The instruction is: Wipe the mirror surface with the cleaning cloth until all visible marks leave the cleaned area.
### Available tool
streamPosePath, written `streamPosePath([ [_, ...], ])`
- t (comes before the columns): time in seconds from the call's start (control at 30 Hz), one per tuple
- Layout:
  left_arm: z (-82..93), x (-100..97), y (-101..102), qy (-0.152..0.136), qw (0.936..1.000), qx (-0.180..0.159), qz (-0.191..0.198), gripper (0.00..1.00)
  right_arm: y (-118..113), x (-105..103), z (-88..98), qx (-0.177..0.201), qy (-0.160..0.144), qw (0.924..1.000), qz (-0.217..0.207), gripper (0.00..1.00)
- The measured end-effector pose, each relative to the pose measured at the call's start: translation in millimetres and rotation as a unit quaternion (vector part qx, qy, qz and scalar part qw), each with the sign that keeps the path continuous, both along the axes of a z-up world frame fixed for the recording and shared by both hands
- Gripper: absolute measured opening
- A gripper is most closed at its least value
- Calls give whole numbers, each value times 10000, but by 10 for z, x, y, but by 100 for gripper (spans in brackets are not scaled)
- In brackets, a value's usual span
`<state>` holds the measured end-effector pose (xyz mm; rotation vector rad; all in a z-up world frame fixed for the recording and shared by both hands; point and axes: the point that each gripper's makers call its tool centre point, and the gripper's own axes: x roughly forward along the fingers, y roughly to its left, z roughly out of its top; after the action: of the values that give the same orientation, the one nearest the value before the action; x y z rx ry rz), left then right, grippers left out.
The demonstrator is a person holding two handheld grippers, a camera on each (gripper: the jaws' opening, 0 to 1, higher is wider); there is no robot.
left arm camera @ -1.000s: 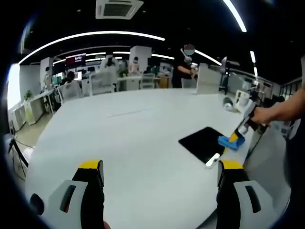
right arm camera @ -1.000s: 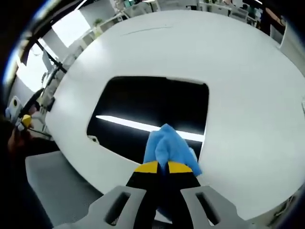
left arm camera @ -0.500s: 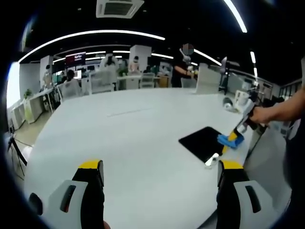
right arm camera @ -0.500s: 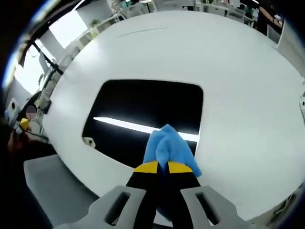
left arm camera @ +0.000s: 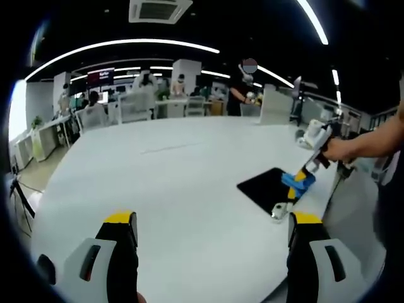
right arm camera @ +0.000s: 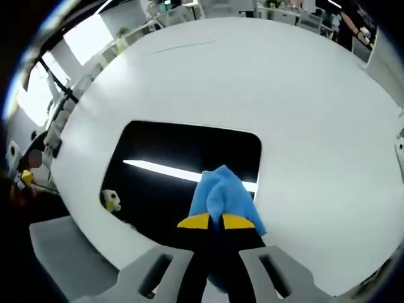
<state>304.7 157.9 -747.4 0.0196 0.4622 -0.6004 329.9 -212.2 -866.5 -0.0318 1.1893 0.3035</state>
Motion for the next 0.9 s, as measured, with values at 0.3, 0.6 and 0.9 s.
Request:
streamPosePath([
  [0.3,16,-3,36,3,10000,66,-39,99,-58,270,-6,-117,-29,9999,-14,0],
  [0.6,7,-9,99,20,10000,63,15,99,-91,478,2,-271,-185,9994,53,0],
  [0.9,-7,56,48,0,10000,47,17,99,-116,589,-4,-221,-261,9994,-53,0],
])
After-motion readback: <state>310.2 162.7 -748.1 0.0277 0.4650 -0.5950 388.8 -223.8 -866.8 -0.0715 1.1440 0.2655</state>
